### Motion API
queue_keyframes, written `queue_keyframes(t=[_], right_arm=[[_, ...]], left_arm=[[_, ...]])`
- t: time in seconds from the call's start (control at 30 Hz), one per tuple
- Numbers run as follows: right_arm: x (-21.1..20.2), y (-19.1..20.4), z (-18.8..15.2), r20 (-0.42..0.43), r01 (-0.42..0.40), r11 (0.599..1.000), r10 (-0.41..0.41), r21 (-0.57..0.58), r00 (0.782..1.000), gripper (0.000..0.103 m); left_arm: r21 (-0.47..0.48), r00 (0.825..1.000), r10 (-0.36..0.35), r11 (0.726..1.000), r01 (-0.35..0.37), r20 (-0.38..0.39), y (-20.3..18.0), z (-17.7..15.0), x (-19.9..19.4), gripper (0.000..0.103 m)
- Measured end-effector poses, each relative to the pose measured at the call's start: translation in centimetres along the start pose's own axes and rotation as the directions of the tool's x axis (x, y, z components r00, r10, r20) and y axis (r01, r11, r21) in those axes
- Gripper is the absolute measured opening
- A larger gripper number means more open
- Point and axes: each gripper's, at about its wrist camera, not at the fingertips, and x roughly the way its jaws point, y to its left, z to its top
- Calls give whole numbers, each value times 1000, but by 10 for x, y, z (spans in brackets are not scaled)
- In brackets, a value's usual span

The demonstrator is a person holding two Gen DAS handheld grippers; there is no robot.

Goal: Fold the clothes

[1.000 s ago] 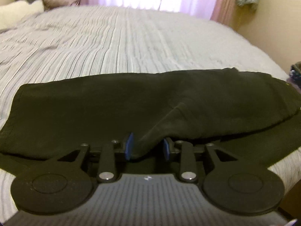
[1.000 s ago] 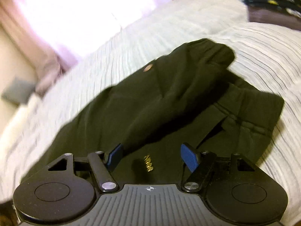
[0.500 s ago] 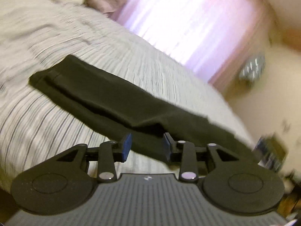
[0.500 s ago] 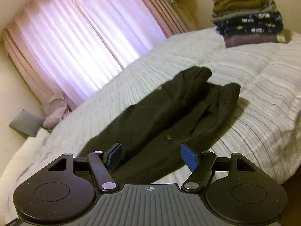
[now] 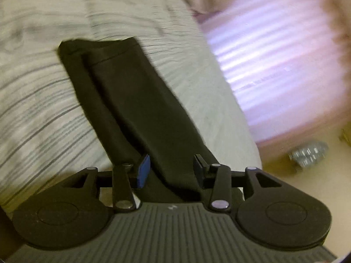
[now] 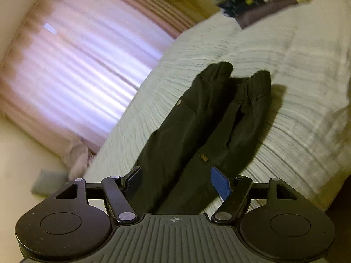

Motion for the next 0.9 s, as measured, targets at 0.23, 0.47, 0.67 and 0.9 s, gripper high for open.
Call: queue_keyframes(t=[0.23,0.47,0.67,0.9], right_arm=[[54,-19,26,3,28,994,-28,106,1000,72],[77,-40,55,55,31,984,-41,178,998,72],[94,-57,70,74,30,978,-46,204,996,64],[110,-55,86,31,46,983,-53,175,998,9]], left_arm=[[-5,997,69,998,-68,27,4,6,24,28],[135,993,107,984,-113,53,-1,10,29,7],[197,990,125,971,-135,61,-3,7,30,10],[307,994,81,947,-99,70,-30,32,23,3]])
